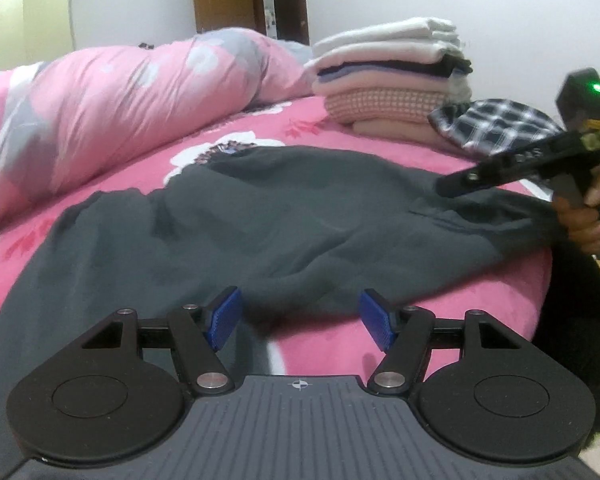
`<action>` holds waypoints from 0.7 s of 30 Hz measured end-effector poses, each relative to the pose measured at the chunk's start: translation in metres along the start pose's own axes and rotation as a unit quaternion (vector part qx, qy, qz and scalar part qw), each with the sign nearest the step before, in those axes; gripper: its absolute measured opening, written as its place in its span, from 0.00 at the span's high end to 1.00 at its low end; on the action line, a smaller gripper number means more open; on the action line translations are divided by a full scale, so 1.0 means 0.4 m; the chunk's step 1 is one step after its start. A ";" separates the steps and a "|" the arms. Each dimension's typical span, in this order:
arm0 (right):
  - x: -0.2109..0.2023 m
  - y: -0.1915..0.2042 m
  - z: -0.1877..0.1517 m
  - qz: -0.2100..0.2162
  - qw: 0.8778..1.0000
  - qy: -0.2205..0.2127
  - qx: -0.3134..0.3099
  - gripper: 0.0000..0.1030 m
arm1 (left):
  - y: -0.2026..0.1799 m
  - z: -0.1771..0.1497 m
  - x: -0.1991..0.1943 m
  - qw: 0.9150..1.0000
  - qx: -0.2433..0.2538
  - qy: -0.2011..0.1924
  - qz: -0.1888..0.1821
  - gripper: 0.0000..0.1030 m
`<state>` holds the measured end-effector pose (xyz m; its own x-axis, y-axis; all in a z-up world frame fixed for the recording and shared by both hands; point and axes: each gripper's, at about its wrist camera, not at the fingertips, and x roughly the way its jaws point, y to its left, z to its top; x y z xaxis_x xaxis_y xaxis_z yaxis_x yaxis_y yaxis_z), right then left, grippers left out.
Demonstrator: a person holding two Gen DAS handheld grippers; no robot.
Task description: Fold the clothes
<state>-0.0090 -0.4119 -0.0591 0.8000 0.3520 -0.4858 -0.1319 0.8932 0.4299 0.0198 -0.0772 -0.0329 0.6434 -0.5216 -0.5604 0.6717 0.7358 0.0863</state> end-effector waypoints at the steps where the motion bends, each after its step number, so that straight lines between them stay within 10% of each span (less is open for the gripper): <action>1: 0.020 -0.009 0.005 -0.002 1.000 0.006 -0.001 0.54 | -0.002 0.003 0.016 1.000 -0.002 0.005 -0.002 0.36; 6: 0.103 -0.037 0.011 -0.019 0.998 0.051 -0.007 0.54 | -0.006 0.002 0.064 1.000 -0.010 0.028 -0.002 0.36; 10: 0.087 -0.012 -0.014 0.007 0.997 0.055 -0.055 0.95 | 0.002 -0.017 0.080 0.999 -0.019 0.046 -0.006 0.36; 21: -0.125 0.144 -0.065 0.177 0.972 -0.033 -0.148 0.96 | 0.057 -0.055 -0.014 0.996 -0.074 0.039 -0.029 0.36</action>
<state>-0.0716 -0.3709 -0.0298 0.7087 0.6419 -0.2930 -0.5610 0.7644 0.3178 0.0236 -0.0480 -0.0458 0.5704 -0.5337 -0.6244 0.6411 0.7644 -0.0678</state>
